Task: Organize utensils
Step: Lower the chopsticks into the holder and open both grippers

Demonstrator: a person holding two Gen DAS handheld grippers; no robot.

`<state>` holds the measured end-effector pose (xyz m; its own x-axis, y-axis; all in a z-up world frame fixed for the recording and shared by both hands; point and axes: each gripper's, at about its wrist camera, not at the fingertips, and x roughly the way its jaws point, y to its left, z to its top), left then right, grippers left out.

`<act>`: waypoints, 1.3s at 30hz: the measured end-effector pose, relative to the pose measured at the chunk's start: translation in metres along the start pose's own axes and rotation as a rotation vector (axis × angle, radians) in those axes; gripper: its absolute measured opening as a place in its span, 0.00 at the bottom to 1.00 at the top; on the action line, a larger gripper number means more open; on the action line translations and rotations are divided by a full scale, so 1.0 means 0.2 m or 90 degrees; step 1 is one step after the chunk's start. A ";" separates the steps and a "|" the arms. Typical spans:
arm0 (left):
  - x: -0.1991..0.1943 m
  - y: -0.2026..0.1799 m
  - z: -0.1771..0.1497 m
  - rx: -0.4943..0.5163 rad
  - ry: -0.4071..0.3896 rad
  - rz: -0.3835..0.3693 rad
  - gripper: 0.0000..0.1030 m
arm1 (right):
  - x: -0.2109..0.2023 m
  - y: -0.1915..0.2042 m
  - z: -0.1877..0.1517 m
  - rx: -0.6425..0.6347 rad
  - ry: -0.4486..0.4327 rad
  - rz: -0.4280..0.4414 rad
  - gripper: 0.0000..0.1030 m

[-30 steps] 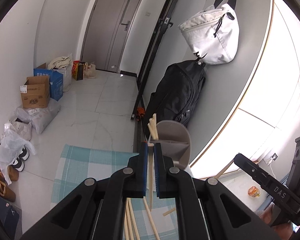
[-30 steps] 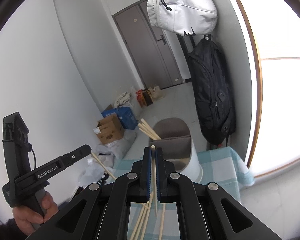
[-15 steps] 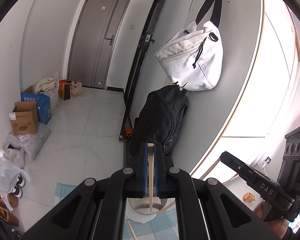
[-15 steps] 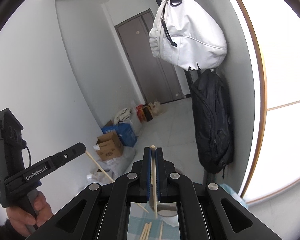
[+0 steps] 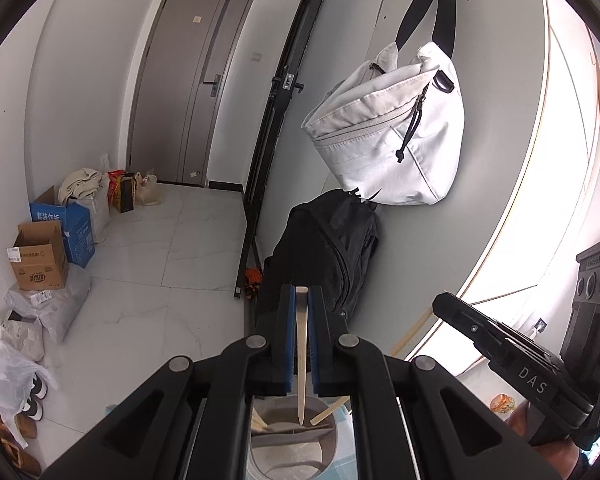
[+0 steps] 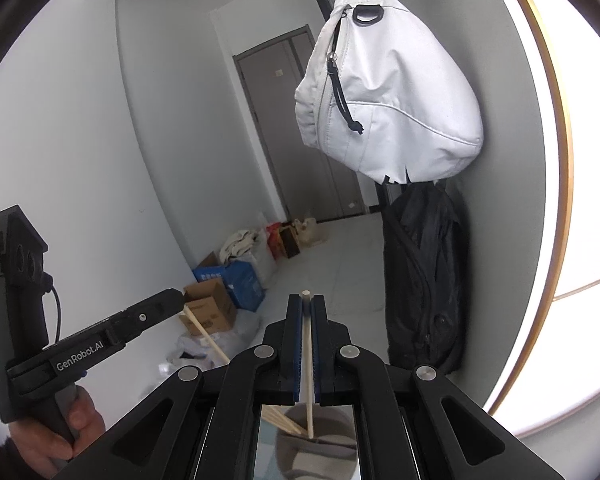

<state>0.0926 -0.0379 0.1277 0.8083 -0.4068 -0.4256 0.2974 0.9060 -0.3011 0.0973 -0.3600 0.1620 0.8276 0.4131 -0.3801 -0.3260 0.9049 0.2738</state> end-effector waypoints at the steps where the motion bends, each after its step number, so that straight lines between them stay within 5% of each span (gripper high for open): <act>1: 0.02 0.00 0.00 0.003 0.003 -0.001 0.02 | 0.02 0.00 0.00 -0.001 0.003 -0.001 0.03; 20: 0.29 0.12 -0.20 -0.010 0.082 0.012 0.02 | 0.34 -0.06 -0.17 -0.045 0.105 0.002 0.03; 39: 0.38 0.24 -0.31 -0.082 0.196 -0.058 0.03 | 0.50 -0.11 -0.38 0.027 0.238 0.057 0.06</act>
<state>0.1371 -0.0322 0.0275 0.5836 -0.5200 -0.6237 0.2790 0.8497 -0.4474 0.1529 -0.3301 0.0502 0.5705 0.5070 -0.6462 -0.3641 0.8613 0.3543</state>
